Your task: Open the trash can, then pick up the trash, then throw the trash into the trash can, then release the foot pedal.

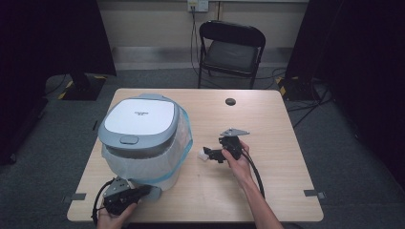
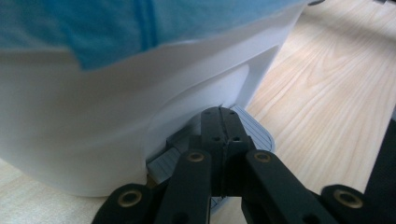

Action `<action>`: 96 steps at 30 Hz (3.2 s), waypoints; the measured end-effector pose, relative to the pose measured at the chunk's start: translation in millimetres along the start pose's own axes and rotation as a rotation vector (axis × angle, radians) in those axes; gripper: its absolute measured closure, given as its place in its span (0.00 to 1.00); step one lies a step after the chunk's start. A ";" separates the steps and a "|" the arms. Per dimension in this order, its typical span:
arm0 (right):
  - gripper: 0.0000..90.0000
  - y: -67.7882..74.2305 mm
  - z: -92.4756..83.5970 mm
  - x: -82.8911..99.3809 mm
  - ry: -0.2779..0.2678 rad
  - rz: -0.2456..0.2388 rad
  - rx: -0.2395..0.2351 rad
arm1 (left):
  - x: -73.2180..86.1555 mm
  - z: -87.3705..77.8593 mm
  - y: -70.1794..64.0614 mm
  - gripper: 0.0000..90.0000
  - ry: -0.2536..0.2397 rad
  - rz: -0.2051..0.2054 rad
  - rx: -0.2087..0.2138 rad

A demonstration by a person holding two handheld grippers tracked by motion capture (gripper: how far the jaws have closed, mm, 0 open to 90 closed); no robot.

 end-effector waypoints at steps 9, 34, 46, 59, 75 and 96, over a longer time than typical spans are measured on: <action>0.16 3.2 2.8 -5.3 0.018 -0.024 -0.029 | 1.0 1.8 0.4 1.00 0.015 0.005 0.003; 0.38 6.9 31.7 4.7 0.132 -0.117 -0.038 | 5.4 7.4 3.2 1.00 0.045 -0.026 -0.008; 0.74 4.8 23.7 6.1 0.116 -0.087 -0.068 | 5.6 7.3 3.4 1.00 0.044 -0.027 -0.004; 0.76 0.5 6.1 2.3 0.049 0.010 -0.112 | 5.6 7.4 3.5 1.00 0.046 -0.015 -0.007; 0.78 11.1 -36.1 -8.9 -0.042 0.003 -0.147 | 5.7 7.4 2.2 1.00 0.043 -0.027 -0.022; 0.78 28.1 -86.6 -37.4 -0.182 0.000 -0.163 | 5.5 7.4 2.4 1.00 0.047 -0.027 -0.019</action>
Point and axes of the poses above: each handheld gripper's, and its own axes: z roughly forward along the jaws, x roughly out of its underside, y roughly to its left, the point moved 6 cm from there along z, roughly forward along the jaws, and after that the axes turned 13 degrees about -z, right-handed, at the moved point
